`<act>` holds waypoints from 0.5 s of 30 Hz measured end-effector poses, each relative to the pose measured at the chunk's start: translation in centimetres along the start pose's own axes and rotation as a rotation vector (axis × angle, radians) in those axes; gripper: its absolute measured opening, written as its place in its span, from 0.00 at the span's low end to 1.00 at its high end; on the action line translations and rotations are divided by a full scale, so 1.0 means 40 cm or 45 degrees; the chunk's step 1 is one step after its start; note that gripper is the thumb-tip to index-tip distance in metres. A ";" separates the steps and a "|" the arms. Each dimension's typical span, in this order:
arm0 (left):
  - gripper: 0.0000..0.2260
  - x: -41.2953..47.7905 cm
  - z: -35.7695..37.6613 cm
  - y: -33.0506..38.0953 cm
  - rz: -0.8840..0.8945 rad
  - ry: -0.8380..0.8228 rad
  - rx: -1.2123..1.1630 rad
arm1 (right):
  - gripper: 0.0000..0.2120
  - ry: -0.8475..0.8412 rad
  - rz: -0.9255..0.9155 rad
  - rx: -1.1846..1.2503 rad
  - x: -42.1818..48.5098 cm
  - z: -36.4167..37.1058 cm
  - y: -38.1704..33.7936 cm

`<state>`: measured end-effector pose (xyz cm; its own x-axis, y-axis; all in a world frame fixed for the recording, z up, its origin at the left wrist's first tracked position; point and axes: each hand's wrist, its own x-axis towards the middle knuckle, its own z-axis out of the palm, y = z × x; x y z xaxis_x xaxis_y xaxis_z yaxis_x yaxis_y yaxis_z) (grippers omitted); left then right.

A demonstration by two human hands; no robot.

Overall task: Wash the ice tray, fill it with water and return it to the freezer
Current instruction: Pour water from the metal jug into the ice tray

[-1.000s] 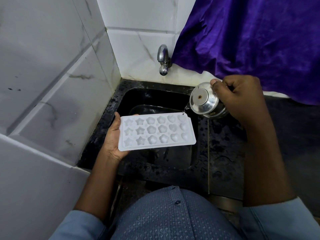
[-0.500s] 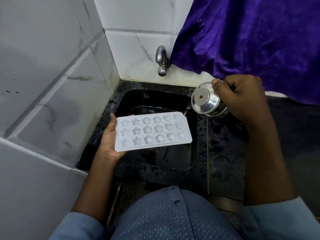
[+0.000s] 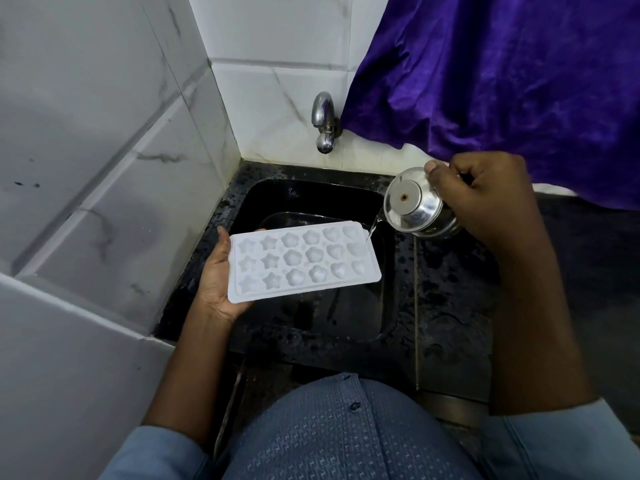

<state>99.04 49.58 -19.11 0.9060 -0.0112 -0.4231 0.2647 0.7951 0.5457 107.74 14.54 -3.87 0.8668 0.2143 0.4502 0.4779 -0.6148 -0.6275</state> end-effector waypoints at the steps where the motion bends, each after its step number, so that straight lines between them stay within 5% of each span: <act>1: 0.34 0.000 -0.001 0.001 0.007 0.003 0.000 | 0.26 -0.002 -0.002 0.000 -0.001 0.000 -0.001; 15: 0.38 -0.019 0.017 0.011 0.010 0.058 -0.025 | 0.26 -0.047 -0.038 0.003 -0.006 0.010 -0.016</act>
<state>98.71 49.53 -18.05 0.8920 0.0221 -0.4515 0.2509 0.8067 0.5351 107.27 15.19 -3.82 0.8568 0.2607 0.4449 0.5040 -0.6060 -0.6155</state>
